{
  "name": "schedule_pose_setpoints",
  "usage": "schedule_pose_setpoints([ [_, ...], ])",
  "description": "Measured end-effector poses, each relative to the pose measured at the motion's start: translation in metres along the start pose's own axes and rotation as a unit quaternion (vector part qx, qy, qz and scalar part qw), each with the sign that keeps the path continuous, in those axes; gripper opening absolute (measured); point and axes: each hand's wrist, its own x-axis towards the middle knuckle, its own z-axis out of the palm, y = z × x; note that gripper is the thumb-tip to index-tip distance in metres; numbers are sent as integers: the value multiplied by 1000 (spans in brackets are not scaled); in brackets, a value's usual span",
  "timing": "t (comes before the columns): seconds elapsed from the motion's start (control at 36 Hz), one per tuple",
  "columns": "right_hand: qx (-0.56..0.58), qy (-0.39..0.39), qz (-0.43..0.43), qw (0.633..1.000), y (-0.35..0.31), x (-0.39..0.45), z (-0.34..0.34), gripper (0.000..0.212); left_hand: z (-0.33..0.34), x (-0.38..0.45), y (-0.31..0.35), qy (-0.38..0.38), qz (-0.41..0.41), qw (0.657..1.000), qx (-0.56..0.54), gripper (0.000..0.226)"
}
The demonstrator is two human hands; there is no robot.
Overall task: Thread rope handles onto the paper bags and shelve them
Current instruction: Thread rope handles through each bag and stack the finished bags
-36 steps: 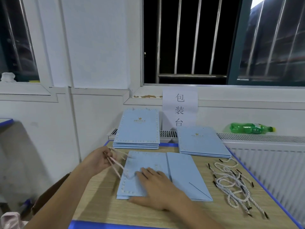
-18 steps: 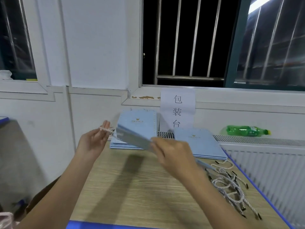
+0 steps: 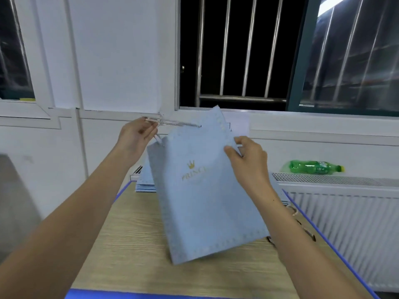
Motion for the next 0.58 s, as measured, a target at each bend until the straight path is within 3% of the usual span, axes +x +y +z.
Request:
schedule_pose_setpoints([
  [0.11, 28, -35, 148, 988, 40, -20, 20, 22, 3, 9, -28, -15, -32, 982, 183, 30],
  [0.19, 2, -96, 205, 974, 66, -43, 30, 33, -6, 13, -64, -32, -86, 943, 320, 31],
  [0.28, -55, -162, 191, 967, 75, -61, 25, 40, -20, 4, -101, -15, -155, 903, 401, 21],
  [0.33, -120, -202, 167, 958, 85, -72, 23, 44, -35, -2, -127, -34, -183, 869, 458, 41],
  [0.39, -237, -247, 157, 926, 91, -83, 29, 45, -42, -11, -144, -51, -189, 842, 503, 48],
  [0.44, -365, -201, 104, 903, 103, -93, 37, 37, -41, -20, -153, -56, -181, 826, 531, 39],
  [0.58, -445, -206, 39, 871, 117, -97, 46, 46, -42, -25, -163, -79, -128, 806, 573, 44],
])
